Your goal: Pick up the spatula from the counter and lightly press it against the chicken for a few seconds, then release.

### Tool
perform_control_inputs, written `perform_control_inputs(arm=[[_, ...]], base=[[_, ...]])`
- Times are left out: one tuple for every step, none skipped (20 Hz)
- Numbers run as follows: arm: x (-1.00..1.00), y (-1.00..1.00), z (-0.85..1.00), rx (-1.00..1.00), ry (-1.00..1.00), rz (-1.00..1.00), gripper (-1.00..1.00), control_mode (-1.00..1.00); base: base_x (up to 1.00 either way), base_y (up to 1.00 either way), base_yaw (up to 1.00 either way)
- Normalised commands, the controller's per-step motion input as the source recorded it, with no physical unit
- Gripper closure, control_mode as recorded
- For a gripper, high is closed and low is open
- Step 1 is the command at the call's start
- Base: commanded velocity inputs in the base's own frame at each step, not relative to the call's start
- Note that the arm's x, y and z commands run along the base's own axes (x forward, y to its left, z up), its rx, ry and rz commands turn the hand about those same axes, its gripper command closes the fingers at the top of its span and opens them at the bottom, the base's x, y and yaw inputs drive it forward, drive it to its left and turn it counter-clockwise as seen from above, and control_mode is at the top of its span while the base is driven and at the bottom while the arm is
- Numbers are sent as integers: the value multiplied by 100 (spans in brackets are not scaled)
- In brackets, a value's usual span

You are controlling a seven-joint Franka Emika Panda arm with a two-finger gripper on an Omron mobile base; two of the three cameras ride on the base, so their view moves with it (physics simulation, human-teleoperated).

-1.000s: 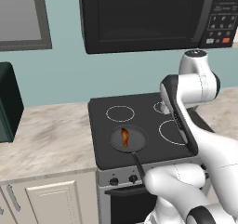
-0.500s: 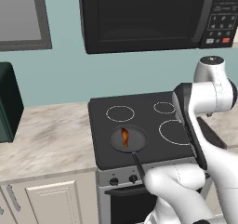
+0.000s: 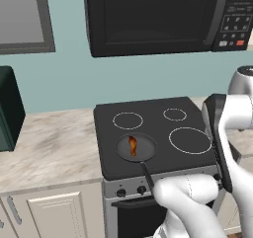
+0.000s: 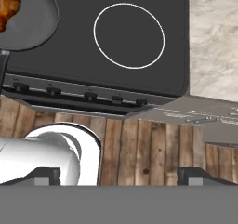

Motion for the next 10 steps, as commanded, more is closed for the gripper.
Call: perform_control_inputs(arm=[[-29, -20, 0, 5, 0, 0, -100, -100], [-24, -14, 5, 8, 0, 0, -100, -100], [-21, -9, 9, 9, 0, 0, -100, -100], [-21, -8, 13, 8, 0, 0, -100, -100], [-21, -6, 20, 7, -3, 1, -100, -100], [-22, -5, 21, 8, -4, 2, -100, -100], [-20, -5, 24, 9, -4, 2, -100, -100], [-17, -1, 27, 10, -4, 2, -100, -100], [-14, 0, 25, 10, -3, 1, -100, -100], [-12, 0, 25, 9, -3, 0, -100, -100]], base=[[0, 0, 0], [0, 0, 0], [0, 0, 0], [0, 0, 0], [0, 0, 0], [0, 0, 0], [0, 0, 0], [0, 0, 0], [0, 0, 0], [0, 0, 0]])
